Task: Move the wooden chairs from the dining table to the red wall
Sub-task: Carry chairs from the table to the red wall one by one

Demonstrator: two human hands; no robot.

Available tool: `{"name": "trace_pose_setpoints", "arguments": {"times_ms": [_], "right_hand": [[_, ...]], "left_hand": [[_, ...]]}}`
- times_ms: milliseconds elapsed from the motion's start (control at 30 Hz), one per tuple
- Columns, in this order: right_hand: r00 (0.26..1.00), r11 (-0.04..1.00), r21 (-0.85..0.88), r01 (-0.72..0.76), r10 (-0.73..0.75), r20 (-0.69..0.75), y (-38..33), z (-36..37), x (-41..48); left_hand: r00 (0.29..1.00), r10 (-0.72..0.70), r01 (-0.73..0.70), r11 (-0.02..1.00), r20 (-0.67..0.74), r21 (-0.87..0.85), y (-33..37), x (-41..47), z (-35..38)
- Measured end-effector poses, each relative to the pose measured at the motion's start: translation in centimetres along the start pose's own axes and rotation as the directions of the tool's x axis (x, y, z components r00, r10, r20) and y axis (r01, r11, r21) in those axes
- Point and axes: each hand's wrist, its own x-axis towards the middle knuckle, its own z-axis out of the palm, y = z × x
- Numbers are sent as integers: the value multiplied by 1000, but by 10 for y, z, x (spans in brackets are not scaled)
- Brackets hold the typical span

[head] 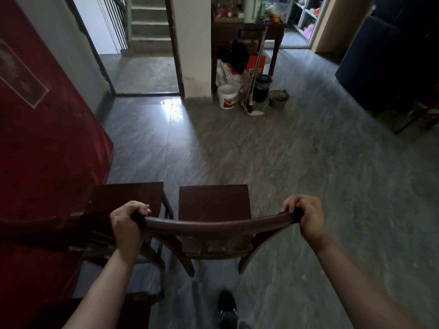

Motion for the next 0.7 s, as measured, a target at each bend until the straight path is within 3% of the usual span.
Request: {"name": "trace_pose_setpoints", "arguments": {"times_ms": [167, 333, 433, 500, 600, 700], "right_hand": [[997, 997, -41, -58, 56, -61, 9, -1, -43], [977, 970, -207, -123, 82, -198, 14, -5, -68], [964, 914, -362, -185, 98, -247, -3, -2, -72], [977, 883, -437, -168, 91, -191, -23, -1, -83], [990, 954, -287, -87, 52, -128, -62, -6, -115], [992, 993, -112, -19, 5, -122, -93, -22, -152]], "left_hand": [[997, -77, 77, 997, -11, 0, -9, -30, -23], [998, -59, 62, 996, -38, 70, -13, -49, -28], [998, -55, 54, 977, 0, 208, -1, -54, -29], [999, -21, 2, 924, 45, 383, 11, -63, -34], [993, 93, -117, 876, 73, 469, 38, -84, -37], [976, 129, -170, 953, 173, 249, 75, -103, -21]]}}
